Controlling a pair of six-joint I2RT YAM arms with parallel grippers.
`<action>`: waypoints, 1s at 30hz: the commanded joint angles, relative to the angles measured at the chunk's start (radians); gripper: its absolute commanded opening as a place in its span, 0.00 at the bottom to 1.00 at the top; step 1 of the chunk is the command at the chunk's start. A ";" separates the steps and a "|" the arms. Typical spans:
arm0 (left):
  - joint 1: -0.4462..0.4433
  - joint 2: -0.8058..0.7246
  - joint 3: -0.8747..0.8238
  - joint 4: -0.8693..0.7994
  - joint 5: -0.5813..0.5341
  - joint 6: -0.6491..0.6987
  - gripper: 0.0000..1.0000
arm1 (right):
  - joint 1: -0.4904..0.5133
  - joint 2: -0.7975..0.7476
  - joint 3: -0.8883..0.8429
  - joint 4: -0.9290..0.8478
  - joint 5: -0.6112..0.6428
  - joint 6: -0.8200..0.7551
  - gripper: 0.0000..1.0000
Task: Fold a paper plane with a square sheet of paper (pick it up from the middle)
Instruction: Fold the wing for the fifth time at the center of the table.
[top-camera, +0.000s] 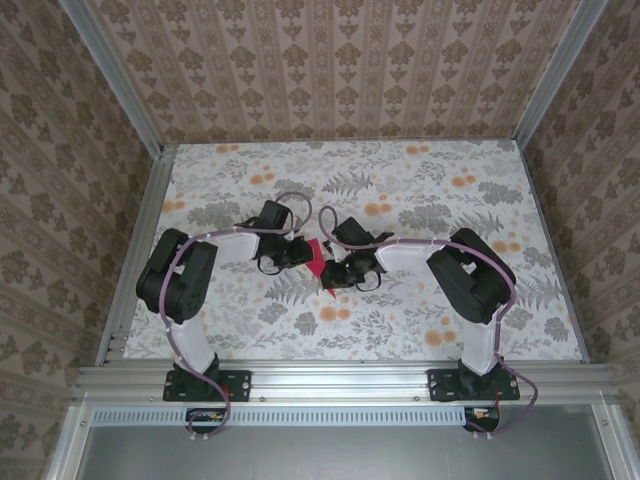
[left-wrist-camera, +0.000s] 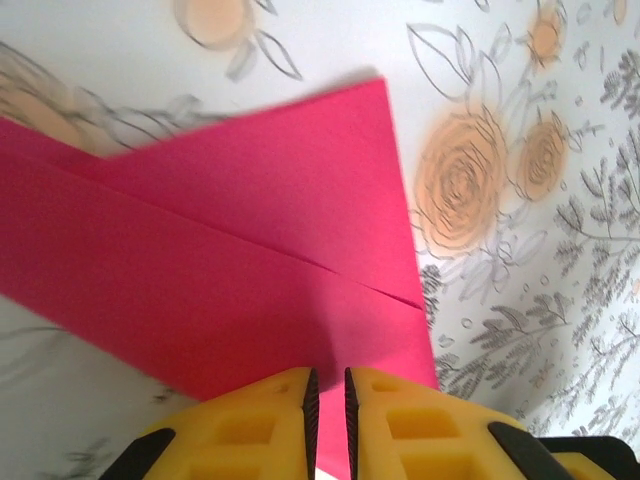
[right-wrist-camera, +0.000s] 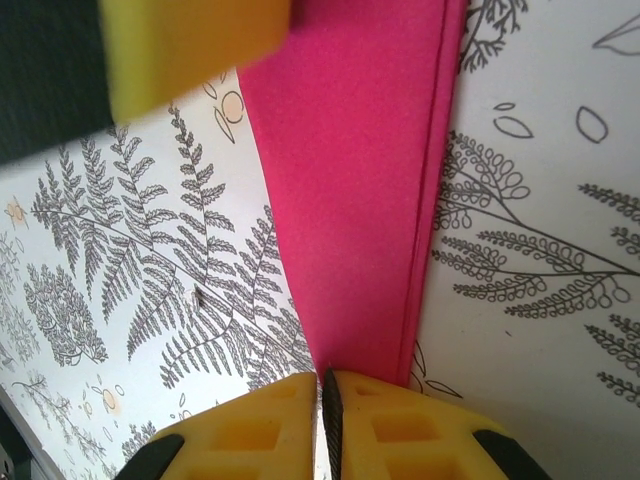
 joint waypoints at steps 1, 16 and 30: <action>0.064 0.027 0.033 -0.028 -0.008 0.045 0.19 | 0.001 0.011 -0.080 -0.114 0.033 -0.036 0.14; 0.202 0.027 0.076 -0.049 0.000 0.092 0.22 | -0.004 -0.054 -0.077 -0.086 0.012 -0.026 0.16; 0.127 -0.275 0.019 -0.228 -0.142 0.000 0.51 | -0.031 -0.400 -0.174 -0.045 0.214 -0.024 0.59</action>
